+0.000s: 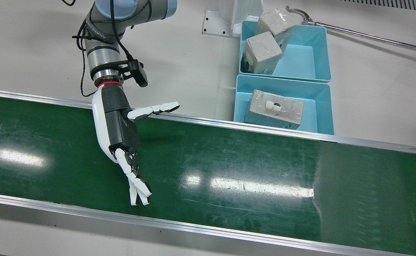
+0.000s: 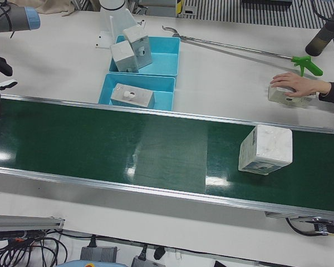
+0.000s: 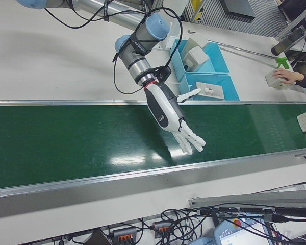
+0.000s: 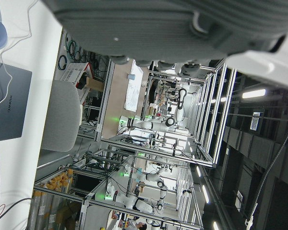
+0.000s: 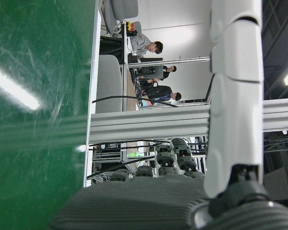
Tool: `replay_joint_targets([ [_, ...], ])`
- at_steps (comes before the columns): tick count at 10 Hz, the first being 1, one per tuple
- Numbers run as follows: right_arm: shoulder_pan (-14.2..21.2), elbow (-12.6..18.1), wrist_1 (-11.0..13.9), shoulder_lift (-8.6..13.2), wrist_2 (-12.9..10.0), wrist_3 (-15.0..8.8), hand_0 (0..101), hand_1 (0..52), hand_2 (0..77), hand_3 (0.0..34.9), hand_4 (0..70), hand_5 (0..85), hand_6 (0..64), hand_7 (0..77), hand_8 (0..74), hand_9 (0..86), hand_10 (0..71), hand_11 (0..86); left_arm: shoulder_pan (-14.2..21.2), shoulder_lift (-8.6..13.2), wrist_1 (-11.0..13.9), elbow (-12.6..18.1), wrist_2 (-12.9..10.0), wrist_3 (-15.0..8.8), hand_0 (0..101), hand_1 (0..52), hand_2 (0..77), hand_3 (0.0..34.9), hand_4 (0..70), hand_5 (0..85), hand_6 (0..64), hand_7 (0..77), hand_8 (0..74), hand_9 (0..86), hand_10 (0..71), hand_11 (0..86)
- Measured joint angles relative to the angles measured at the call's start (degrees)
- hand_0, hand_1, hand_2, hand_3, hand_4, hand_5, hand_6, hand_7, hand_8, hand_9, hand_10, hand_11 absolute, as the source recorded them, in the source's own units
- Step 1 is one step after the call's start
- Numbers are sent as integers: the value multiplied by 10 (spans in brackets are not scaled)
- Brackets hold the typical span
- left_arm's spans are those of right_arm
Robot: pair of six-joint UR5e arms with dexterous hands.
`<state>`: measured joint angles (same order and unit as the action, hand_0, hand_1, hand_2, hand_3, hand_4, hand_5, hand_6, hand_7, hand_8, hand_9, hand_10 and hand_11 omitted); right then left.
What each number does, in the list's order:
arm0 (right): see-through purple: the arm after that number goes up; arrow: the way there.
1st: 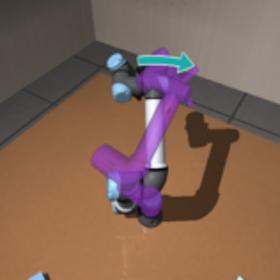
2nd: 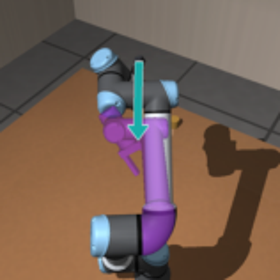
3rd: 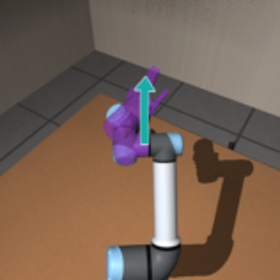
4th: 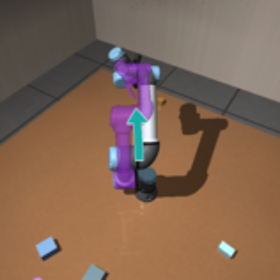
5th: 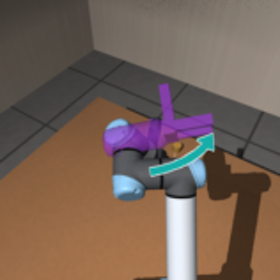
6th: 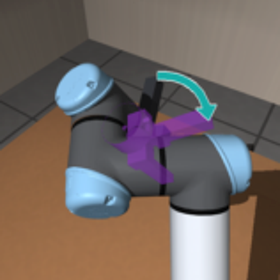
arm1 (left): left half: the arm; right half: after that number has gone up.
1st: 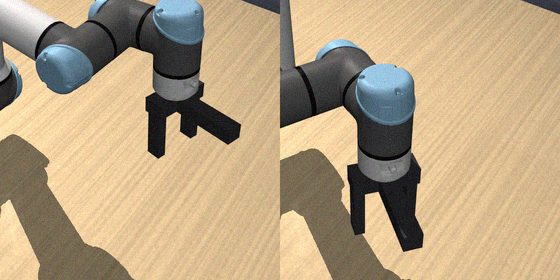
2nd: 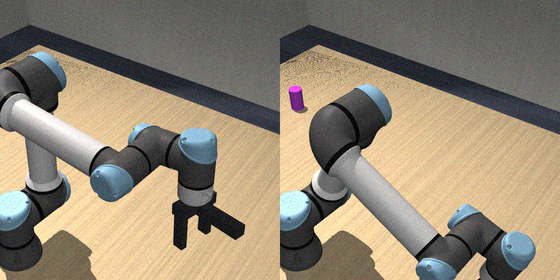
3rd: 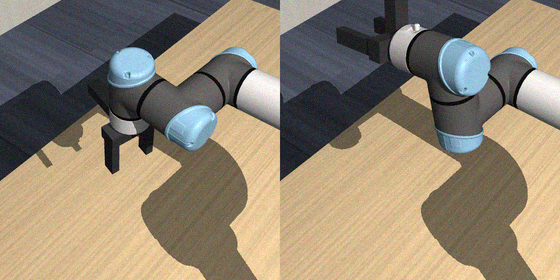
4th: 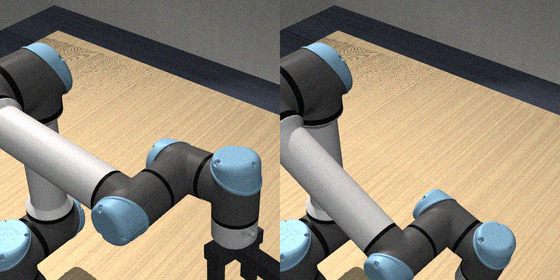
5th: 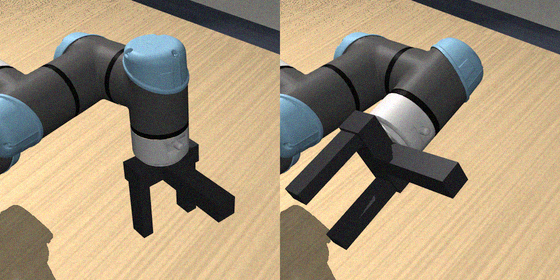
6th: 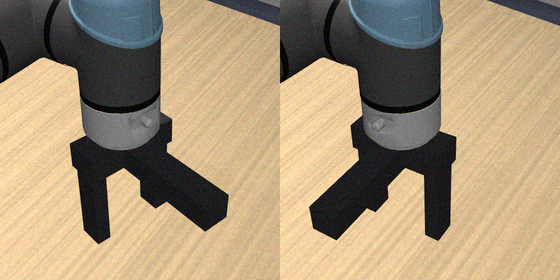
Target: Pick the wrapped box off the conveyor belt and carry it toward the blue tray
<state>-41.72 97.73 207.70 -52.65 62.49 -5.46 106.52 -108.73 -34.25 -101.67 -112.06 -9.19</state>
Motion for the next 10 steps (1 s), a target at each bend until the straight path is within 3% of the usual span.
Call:
replay_joint_targets([
  [10,1,-2,-3,-2,-9,-1,485,147,44,0,76,142,27,16,0,11,0,16,0,0,0,0,0,0,0,0,11,0,0,11,5,5,5,5,5,5],
])
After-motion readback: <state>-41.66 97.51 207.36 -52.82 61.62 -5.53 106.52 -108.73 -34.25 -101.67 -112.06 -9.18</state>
